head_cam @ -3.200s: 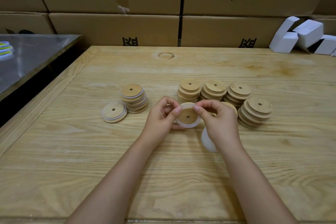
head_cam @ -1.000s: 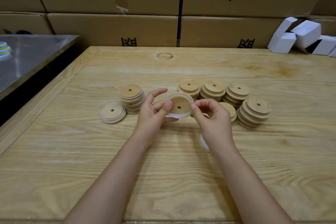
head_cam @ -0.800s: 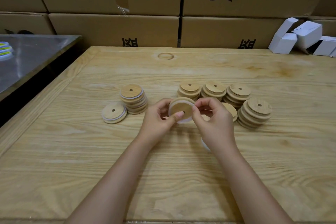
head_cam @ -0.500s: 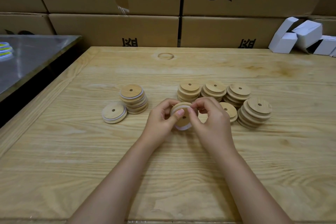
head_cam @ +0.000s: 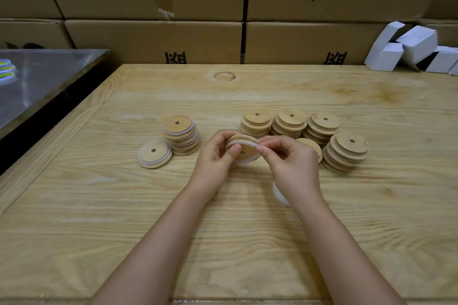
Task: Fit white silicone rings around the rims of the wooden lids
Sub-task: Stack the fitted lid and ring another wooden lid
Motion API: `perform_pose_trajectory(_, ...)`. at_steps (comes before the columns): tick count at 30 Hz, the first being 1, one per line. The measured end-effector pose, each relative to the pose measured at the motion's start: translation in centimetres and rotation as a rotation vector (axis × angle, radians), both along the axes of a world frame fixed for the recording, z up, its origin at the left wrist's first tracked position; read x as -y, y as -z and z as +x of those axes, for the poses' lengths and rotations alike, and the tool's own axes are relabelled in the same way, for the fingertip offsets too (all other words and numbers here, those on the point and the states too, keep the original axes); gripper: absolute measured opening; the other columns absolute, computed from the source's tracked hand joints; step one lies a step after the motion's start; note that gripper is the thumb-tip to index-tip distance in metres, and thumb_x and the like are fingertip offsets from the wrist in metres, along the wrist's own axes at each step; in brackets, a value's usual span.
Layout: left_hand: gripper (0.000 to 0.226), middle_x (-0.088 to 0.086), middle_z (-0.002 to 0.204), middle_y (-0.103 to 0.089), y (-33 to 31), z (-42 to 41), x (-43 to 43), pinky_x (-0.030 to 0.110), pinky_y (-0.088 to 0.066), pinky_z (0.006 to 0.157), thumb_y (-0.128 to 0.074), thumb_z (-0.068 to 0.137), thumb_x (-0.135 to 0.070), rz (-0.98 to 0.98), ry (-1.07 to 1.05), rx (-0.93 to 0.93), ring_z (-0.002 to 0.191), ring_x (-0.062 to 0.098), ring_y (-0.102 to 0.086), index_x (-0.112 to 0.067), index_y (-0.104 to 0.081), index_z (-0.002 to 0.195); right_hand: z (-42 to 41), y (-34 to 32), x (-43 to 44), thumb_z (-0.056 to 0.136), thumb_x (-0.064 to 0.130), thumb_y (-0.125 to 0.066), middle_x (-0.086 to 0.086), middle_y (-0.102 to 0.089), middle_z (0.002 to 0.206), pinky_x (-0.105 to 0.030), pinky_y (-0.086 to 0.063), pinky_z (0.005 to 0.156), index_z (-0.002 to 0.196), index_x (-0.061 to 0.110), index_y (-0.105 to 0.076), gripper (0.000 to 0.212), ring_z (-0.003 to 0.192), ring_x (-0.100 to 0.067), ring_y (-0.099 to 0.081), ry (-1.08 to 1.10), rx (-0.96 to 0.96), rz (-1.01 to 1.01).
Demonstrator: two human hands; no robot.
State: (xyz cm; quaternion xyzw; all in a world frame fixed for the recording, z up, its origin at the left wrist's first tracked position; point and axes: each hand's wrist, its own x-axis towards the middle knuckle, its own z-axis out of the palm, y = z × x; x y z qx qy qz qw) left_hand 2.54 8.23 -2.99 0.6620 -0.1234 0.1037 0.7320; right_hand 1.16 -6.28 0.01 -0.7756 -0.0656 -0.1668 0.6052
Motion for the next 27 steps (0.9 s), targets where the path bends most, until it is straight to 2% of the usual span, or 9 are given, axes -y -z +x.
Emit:
perform_pose_trajectory(3,0.017,-0.010,0.086,-0.066,0.05,-0.01,-0.02,0.037,-0.048,0.077,-0.057,0.088,-0.005,-0.079,0.021,-0.069,0.086,0.010,-0.059,-0.020,-0.057,0.095,0.10,-0.16,-0.02,0.077,0.004,-0.072,0.014,-0.068,0.081,-0.013,-0.049,0.074,0.067,0.028,-0.067,0.026,0.079,0.001,-0.065,-0.016,0.024,-0.019)
perform_pose_trajectory(6,0.014,-0.013,0.082,-0.067,0.00,-0.03,-0.05,0.036,-0.052,0.073,-0.057,0.083,-0.014,-0.141,0.063,-0.113,0.081,0.005,-0.061,-0.020,-0.056,0.095,0.05,-0.29,0.03,0.076,0.003,-0.072,0.015,-0.067,0.080,-0.012,-0.048,0.073,0.067,0.028,-0.066,0.027,0.079,0.001,-0.063,-0.029,0.057,-0.039)
perform_pose_trajectory(8,0.015,-0.011,0.081,-0.068,-0.07,-0.13,0.05,0.034,-0.055,0.070,-0.056,0.082,-0.015,-0.177,0.082,-0.123,0.079,0.006,-0.063,-0.018,-0.055,0.097,-0.02,-0.38,0.10,0.077,0.003,-0.072,0.013,-0.067,0.081,-0.014,-0.048,0.073,0.069,0.025,-0.067,0.023,0.079,-0.001,-0.063,-0.047,0.082,-0.057)
perform_pose_trajectory(11,0.014,-0.007,0.079,-0.068,-0.27,-0.16,0.24,0.030,-0.057,0.064,-0.048,0.090,-0.004,-0.245,0.096,-0.137,0.076,0.007,-0.065,-0.015,-0.053,0.098,-0.29,-0.41,0.10,0.079,0.007,-0.071,0.013,-0.066,0.082,-0.020,-0.050,0.075,0.074,0.029,-0.065,0.023,0.079,-0.005,-0.062,-0.051,0.102,-0.087)
perform_pose_trajectory(14,0.012,0.003,0.087,-0.066,-0.60,-0.16,0.18,0.036,-0.059,0.069,-0.045,0.092,-0.007,-0.264,0.100,-0.150,0.078,0.014,-0.066,-0.015,-0.050,0.100,-0.45,-0.25,-0.14,0.080,0.012,-0.071,0.012,-0.066,0.081,-0.025,-0.051,0.077,0.076,0.030,-0.063,0.021,0.080,-0.008,-0.062,-0.004,0.091,-0.114)
perform_pose_trajectory(20,0.015,0.012,0.090,-0.063,-0.60,-0.37,-0.01,0.032,-0.054,0.068,-0.053,0.088,-0.002,-0.073,0.098,-0.119,0.078,0.019,-0.062,-0.015,-0.048,0.096,-0.47,-0.08,-0.19,0.081,0.010,-0.070,0.008,-0.066,0.080,-0.021,-0.049,0.074,0.079,0.017,-0.067,0.008,0.078,-0.008,-0.062,0.055,0.103,-0.149)
perform_pose_trajectory(22,0.014,0.008,0.088,-0.064,-0.46,-0.33,-0.07,0.032,-0.053,0.070,-0.057,0.086,-0.002,0.027,0.069,-0.067,0.080,0.016,-0.061,-0.013,-0.054,0.094,-0.55,-0.13,-0.15,0.080,0.009,-0.070,0.007,-0.066,0.080,-0.018,-0.047,0.073,0.079,0.014,-0.067,0.006,0.078,-0.009,-0.061,0.064,0.140,-0.193)
perform_pose_trajectory(25,0.016,-0.004,0.083,-0.066,-0.37,-0.25,-0.12,0.021,-0.053,0.068,-0.060,0.086,-0.001,0.093,0.037,-0.019,0.075,0.003,-0.061,-0.015,-0.060,0.094,-0.54,-0.14,-0.16,0.080,0.006,-0.070,0.005,-0.065,0.081,-0.021,-0.046,0.074,0.079,0.009,-0.067,0.005,0.079,-0.012,-0.060,0.076,0.189,-0.261)
perform_pose_trajectory(27,0.020,-0.006,0.084,-0.065,-0.24,-0.13,-0.13,0.024,-0.052,0.071,-0.061,0.085,0.002,0.116,0.006,-0.008,0.077,0.002,-0.061,-0.017,-0.060,0.093,-0.50,-0.07,-0.17,0.080,0.003,-0.069,0.005,-0.064,0.081,-0.022,-0.046,0.075,0.078,0.008,-0.066,0.006,0.079,-0.014,-0.061,0.070,0.199,-0.285)
